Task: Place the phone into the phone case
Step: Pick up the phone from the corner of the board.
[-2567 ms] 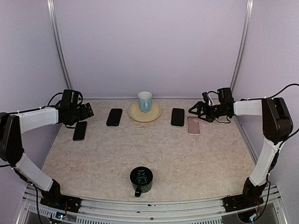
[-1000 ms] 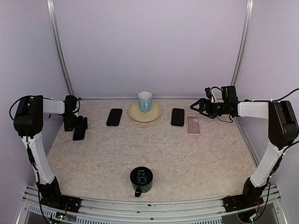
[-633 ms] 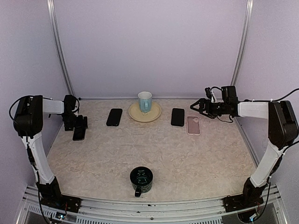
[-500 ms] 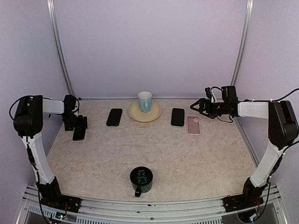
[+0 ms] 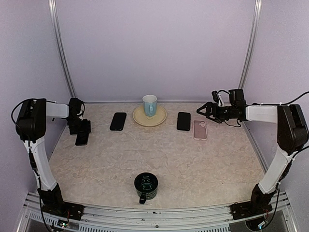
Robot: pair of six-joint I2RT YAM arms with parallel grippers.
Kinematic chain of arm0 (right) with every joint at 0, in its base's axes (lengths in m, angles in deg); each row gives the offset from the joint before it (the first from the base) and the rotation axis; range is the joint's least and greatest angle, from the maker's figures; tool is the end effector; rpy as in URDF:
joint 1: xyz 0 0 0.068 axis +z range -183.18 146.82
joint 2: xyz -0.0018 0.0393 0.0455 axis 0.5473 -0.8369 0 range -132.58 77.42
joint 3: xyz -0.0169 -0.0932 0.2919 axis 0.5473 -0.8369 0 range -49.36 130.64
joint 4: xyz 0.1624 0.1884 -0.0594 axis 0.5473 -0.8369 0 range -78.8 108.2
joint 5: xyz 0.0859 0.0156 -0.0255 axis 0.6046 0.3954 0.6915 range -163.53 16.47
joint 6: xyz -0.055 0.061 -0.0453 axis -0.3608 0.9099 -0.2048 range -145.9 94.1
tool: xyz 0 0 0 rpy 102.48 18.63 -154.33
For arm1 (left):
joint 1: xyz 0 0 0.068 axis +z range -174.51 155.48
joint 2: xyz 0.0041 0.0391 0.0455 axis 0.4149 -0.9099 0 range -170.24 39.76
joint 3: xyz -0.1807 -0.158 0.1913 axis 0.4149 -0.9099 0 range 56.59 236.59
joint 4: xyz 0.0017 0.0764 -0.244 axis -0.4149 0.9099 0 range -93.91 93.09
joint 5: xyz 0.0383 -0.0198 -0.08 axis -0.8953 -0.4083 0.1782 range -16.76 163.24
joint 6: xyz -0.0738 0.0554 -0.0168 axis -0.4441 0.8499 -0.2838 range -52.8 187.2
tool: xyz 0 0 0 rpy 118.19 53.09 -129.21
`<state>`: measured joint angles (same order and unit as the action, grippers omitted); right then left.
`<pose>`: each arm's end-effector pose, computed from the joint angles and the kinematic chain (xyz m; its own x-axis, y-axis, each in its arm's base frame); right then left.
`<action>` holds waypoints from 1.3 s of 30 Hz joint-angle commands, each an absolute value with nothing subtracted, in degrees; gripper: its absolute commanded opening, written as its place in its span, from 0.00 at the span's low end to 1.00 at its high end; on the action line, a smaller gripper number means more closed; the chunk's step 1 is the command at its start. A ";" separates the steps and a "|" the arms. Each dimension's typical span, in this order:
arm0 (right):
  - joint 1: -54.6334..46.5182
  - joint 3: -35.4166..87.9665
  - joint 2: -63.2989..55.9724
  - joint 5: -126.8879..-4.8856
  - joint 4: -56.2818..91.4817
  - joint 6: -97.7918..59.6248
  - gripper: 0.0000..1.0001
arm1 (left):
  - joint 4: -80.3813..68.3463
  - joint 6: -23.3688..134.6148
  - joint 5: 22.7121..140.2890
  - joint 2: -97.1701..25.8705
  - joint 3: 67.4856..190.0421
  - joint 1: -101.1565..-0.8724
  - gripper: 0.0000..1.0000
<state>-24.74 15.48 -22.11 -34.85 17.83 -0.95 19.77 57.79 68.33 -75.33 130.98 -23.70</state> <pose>0.4025 0.1132 0.2414 -0.7769 0.2176 -0.5909 -0.3231 0.6676 0.6708 0.4353 0.0134 0.1315 -0.8811 -0.1756 -0.4391 -0.1980 0.9802 0.0054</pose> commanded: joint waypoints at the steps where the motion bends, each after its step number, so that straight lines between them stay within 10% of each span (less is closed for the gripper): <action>1: -24.57 16.54 -20.58 -34.42 17.25 -1.39 1.00 | 22.61 57.70 69.47 -78.63 130.26 -24.10 0.77; 24: -24.57 16.41 -20.61 -31.93 17.89 -0.88 1.00 | 22.28 56.47 71.03 -70.81 129.21 -30.78 0.19; 39: -20.16 19.65 -24.75 -26.69 17.20 -1.09 0.94 | 18.72 55.66 74.07 -66.76 128.88 -43.13 0.09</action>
<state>-22.27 17.23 -22.89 -29.13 17.64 -0.75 21.89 56.31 71.85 -70.15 129.24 -40.37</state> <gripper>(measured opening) 0.941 0.736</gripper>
